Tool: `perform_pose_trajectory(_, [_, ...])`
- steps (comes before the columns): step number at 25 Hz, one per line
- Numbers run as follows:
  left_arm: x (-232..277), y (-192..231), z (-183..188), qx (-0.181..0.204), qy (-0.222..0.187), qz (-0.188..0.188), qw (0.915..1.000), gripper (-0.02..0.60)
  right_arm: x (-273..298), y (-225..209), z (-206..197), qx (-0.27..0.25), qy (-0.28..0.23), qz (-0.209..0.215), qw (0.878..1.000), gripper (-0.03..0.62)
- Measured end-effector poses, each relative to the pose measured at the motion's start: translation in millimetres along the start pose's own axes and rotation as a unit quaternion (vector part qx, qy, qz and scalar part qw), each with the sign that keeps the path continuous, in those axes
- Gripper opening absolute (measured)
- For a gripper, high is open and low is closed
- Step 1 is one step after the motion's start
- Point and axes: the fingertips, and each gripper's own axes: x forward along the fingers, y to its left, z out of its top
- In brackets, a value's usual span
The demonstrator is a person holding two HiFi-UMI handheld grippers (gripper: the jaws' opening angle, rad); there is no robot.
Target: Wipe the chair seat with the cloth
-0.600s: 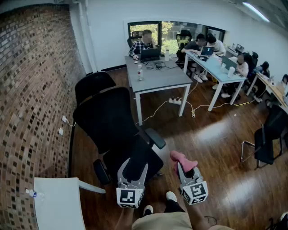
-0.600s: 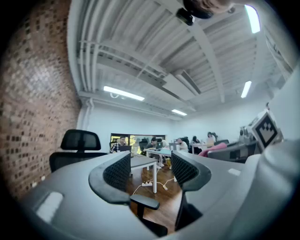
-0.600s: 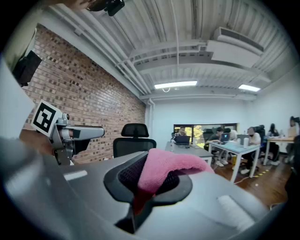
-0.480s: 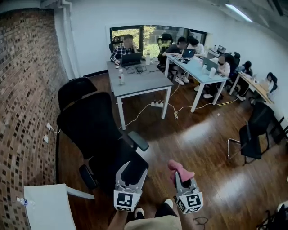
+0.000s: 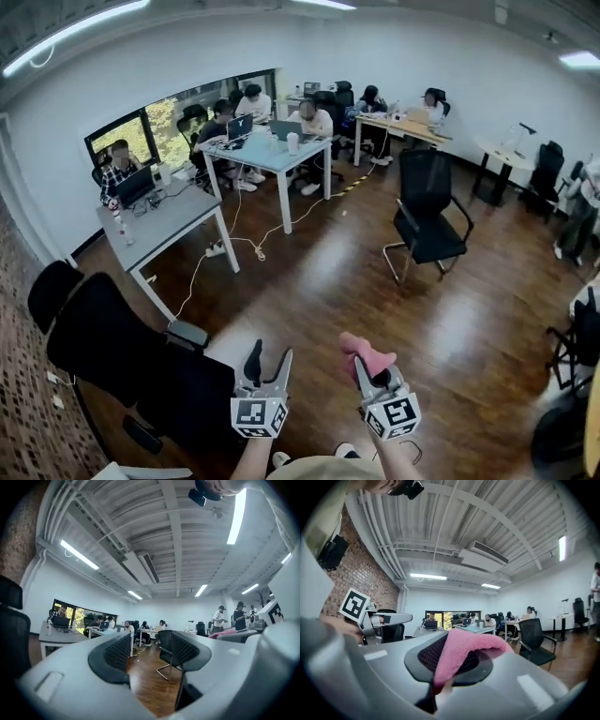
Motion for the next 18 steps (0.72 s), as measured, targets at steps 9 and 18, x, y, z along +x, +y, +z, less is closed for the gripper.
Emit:
perform_pose_trajectory(9, [72.6, -97.2, -24.4, -0.006, 0.027, -0.061, 0.9977, 0.253, -56.0, -112.4, -26.5, 0.044, 0.015, -0.071, 0.996, 0.017])
perform_pose_trajectory(18, [199.9, -132.0, -40.5, 0.002, 0.032, -0.163, 0.9861, 0.252, -18.3, -190.9, -23.2, 0.043, 0.01, -0.15, 0.988, 0.017])
